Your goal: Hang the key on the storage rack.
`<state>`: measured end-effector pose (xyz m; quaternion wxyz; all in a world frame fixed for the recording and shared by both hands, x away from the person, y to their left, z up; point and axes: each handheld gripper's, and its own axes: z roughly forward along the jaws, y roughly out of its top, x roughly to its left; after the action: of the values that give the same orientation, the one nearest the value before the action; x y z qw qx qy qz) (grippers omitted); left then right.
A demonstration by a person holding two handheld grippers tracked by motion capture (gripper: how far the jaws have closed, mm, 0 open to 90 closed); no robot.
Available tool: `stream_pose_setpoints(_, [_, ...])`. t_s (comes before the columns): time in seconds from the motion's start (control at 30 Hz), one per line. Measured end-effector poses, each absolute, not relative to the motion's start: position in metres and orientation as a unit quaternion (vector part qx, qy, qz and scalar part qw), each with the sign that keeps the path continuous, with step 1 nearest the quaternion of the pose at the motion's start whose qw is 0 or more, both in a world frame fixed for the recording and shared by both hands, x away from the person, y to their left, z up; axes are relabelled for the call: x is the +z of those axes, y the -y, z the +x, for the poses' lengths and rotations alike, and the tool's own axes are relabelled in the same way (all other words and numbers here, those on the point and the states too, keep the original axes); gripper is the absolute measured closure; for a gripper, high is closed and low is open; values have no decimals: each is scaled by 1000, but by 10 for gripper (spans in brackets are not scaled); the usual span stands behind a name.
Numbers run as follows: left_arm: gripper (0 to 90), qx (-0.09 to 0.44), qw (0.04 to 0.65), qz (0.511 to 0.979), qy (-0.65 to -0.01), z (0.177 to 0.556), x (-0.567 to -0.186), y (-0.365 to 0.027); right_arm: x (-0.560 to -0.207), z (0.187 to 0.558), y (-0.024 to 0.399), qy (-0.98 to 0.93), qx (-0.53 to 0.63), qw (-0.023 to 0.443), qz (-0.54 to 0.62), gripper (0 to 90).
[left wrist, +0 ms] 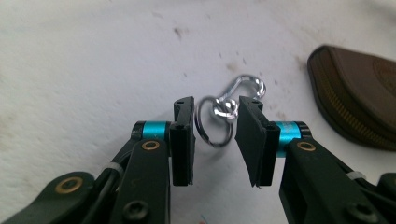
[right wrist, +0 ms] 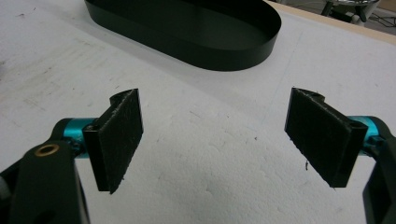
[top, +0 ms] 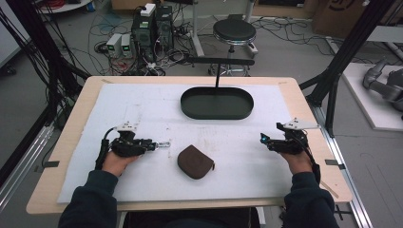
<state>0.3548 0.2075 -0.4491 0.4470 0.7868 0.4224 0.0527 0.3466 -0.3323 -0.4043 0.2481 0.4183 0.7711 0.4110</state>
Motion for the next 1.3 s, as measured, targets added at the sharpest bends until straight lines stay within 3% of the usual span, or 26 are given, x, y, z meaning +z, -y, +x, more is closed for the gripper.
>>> stream_pose_setpoints(0.03, [666,49,443,790,-422,355,-450,-206,-404,347,332,-771,411,248,418,195])
stream_pose_setpoints(0.13, [830,52,439,796,-414,354,-450,-205,-404,346,333,-770,411,248,420,195])
stream_pose_setpoints(0.23, [868,51,441,797,-411,353,-449,-205,-404,346,333,-770,411,248,421,195])
stream_pose_setpoints(0.83, [881,97,483,775,-396,350,-436,-210,-404,347,334,-769,412,248,422,195])
stream_pose_setpoints(1.3, [882,146,555,753,-322,386,-357,-187,-404,348,333,-768,415,246,422,195])
